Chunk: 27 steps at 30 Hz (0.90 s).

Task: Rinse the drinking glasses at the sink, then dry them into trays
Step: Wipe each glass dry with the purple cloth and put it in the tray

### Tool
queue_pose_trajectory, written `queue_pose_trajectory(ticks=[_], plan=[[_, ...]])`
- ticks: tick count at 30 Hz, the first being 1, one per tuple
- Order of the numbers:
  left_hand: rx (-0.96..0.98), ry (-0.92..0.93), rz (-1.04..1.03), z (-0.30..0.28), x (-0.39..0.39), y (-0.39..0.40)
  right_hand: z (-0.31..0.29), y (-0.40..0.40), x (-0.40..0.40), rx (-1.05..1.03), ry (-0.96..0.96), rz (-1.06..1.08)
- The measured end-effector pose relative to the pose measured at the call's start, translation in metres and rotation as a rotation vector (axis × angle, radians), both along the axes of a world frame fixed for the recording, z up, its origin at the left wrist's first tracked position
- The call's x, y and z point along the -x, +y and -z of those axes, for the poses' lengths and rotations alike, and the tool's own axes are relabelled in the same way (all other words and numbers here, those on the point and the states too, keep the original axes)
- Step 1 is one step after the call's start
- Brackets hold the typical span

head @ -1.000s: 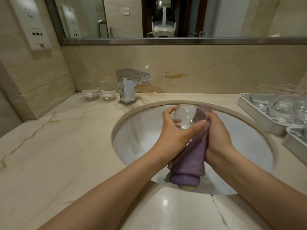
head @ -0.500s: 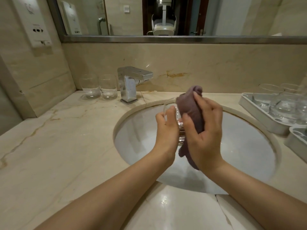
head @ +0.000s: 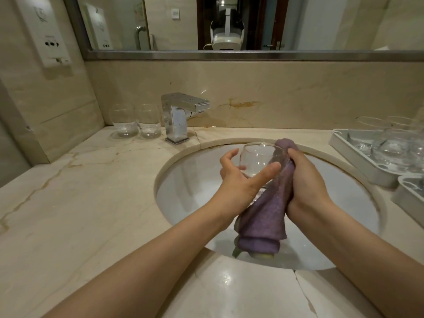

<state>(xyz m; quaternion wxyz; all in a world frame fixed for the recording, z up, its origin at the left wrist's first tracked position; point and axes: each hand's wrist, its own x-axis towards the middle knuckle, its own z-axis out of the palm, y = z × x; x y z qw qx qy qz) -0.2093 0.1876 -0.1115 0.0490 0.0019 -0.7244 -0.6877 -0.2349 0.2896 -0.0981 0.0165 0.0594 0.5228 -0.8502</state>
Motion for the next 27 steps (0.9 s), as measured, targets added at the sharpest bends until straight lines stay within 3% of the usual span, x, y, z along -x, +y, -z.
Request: queue_pose_trajectory(ticks=[4, 9, 11, 15, 20, 22, 25, 27], plan=[[-0.067, 0.054, -0.067, 0.0, 0.002, -0.003, -0.007, -0.002, -0.006, -0.168, 0.193, 0.068], [-0.182, 0.009, -0.171, 0.005, 0.007, -0.005, 0.021, -0.021, -0.022, -0.838, 0.822, 0.236], [-0.195, 0.006, -0.197, 0.005, 0.009, -0.007, 0.033, -0.027, -0.018, -0.923, 0.918, 0.263], [-0.218, 0.012, -0.173, -0.002, 0.004, -0.003, 0.019, -0.023, -0.007, -0.623, 0.794, 0.272], [-0.151, 0.052, -0.023, -0.001, 0.0, 0.007, 0.005, -0.002, 0.004, -0.012, 0.204, 0.051], [-0.066, 0.067, 0.04, 0.0, -0.001, 0.005, 0.006, 0.0, 0.005, 0.083, 0.054, -0.043], [0.084, 0.027, 0.038, 0.001, 0.0, -0.002, 0.008, -0.003, 0.002, 0.11, 0.009, -0.11], [0.086, 0.016, 0.021, -0.002, -0.001, -0.006, 0.008, -0.002, 0.002, 0.096, -0.024, -0.123]])
